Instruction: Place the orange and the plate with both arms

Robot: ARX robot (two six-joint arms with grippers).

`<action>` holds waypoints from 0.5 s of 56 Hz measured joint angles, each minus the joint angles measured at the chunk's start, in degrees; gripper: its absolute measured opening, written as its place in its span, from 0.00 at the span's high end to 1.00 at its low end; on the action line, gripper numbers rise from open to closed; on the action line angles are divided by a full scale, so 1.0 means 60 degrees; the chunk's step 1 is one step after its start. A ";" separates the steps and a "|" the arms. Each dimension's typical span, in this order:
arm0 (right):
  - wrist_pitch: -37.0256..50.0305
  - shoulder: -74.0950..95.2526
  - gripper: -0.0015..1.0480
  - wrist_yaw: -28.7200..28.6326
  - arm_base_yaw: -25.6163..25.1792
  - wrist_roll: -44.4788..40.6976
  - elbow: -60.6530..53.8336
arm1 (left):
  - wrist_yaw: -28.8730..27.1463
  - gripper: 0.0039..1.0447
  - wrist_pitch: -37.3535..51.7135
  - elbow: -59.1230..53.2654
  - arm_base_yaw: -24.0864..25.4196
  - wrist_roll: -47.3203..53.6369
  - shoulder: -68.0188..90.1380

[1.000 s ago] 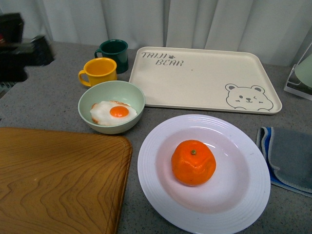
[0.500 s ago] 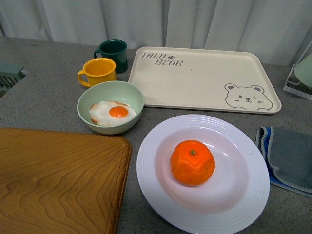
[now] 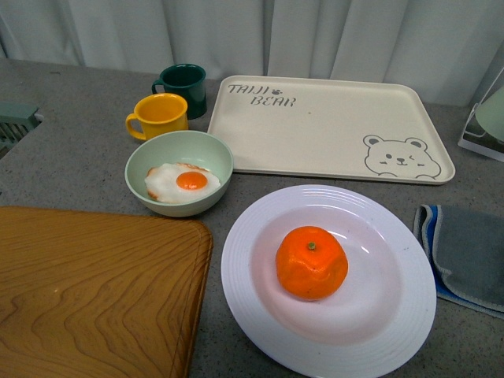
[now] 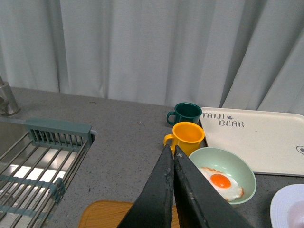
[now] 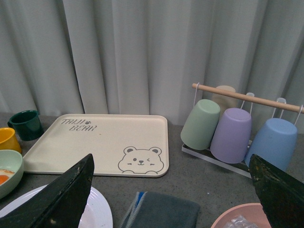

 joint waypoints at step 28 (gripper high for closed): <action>0.0000 0.0000 0.09 0.0000 0.0000 0.0000 0.0000 | -0.0004 0.97 -0.2065 0.0000 0.0011 0.0000 -0.2175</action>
